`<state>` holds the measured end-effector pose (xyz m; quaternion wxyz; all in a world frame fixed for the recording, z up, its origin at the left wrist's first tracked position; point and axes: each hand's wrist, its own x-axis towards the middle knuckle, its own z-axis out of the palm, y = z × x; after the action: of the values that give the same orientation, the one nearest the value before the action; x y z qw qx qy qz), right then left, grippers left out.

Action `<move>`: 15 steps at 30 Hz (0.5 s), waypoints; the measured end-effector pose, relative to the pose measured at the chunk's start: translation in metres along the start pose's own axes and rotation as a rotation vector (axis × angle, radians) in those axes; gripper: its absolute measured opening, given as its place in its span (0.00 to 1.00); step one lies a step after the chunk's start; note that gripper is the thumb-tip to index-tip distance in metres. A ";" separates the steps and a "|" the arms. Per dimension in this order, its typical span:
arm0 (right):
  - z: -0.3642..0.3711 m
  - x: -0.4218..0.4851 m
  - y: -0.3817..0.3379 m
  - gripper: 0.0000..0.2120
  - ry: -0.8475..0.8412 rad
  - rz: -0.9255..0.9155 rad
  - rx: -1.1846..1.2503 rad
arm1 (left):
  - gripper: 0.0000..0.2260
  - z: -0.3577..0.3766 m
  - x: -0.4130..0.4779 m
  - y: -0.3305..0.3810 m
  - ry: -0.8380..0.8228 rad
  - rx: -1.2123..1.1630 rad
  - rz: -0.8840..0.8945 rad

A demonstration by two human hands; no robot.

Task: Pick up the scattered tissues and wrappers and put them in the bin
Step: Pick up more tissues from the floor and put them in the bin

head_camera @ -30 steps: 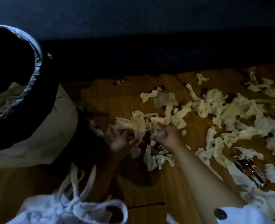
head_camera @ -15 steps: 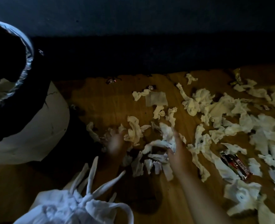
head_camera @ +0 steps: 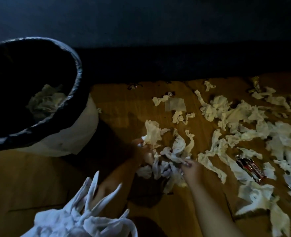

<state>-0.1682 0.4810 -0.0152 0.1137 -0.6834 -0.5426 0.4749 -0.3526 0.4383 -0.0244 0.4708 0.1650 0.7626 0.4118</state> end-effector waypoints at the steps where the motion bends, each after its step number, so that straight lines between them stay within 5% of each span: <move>1: -0.005 -0.007 -0.010 0.12 -0.004 0.036 0.077 | 0.07 -0.003 -0.011 0.007 -0.013 -0.042 0.005; 15: -0.022 -0.124 -0.177 0.20 -0.212 -0.022 0.614 | 0.09 -0.135 -0.182 0.131 -0.016 -0.226 0.180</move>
<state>-0.2583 0.4512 0.1800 0.2622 -0.5581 -0.3903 0.6837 -0.3944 0.3377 0.2138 0.4534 0.1821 0.6898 0.5342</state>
